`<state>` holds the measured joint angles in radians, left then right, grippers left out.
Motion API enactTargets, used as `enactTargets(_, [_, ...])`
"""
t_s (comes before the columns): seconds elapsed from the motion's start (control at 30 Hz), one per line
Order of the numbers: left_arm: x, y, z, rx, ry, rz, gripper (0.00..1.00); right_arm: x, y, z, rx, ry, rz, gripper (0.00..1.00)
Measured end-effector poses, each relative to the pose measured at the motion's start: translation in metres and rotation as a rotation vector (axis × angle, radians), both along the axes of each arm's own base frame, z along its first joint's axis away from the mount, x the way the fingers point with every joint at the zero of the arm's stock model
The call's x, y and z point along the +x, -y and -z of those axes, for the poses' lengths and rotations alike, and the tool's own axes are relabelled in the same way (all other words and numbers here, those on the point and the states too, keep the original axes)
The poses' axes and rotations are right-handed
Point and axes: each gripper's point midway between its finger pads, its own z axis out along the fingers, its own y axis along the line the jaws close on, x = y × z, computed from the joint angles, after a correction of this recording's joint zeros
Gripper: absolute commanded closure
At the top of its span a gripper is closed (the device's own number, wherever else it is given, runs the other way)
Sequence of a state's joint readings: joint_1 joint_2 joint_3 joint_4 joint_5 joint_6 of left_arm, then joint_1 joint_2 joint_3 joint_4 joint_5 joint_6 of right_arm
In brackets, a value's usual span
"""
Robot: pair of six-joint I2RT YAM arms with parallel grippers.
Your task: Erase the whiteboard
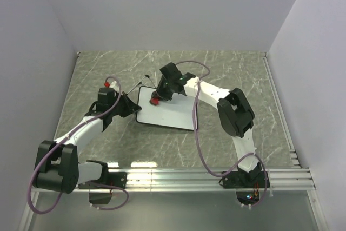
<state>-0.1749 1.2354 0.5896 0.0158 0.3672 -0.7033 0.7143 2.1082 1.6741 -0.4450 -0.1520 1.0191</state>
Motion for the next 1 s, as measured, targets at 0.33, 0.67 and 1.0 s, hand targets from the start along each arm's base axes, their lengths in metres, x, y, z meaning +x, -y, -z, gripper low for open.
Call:
enactTargets(0.33, [-0.009, 0.001, 0.008, 0.017, -0.043, 0.016, 0.99, -0.011, 0.105, 0.038, -0.065, -0.07, 0.129, 1.0])
enactTargets(0.67, [0.003, 0.003, -0.01, 0.02, 0.002, 0.02, 0.99, -0.08, 0.08, 0.023, -0.11, -0.028, -0.018, 1.0])
enactTargets(1.0, [0.026, 0.016, -0.076, 0.019, 0.105, 0.063, 0.99, -0.123, 0.096, -0.012, -0.149, 0.021, -0.107, 1.0])
